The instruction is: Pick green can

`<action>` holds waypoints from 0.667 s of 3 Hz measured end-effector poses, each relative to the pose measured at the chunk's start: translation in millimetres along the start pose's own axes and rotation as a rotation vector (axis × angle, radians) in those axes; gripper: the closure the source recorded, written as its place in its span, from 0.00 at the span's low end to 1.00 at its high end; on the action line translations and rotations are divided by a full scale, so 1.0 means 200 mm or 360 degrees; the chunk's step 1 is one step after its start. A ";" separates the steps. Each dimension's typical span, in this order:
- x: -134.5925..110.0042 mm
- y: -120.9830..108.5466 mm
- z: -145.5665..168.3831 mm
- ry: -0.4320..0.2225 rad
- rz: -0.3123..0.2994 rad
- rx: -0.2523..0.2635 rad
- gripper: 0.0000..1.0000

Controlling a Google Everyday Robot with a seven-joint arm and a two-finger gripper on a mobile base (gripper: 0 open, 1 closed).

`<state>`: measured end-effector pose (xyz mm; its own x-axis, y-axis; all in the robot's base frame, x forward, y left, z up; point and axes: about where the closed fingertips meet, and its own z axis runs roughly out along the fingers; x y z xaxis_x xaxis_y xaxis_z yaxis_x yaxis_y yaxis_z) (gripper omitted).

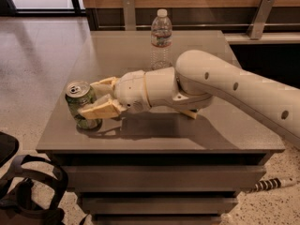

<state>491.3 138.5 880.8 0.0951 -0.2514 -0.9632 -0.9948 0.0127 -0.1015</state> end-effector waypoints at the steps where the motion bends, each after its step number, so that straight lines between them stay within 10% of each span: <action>1: -0.08 -0.05 -0.08 -0.0043 -0.0043 0.0028 1.00; 2: -0.26 -0.12 -0.22 -0.0097 -0.0148 0.0081 1.00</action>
Offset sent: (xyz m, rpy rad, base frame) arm 0.0272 -0.0498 0.0913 0.0894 -0.1443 -0.0407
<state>508.1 108.1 944.1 0.1905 -0.1945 -0.9622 -0.9785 0.0416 -0.2021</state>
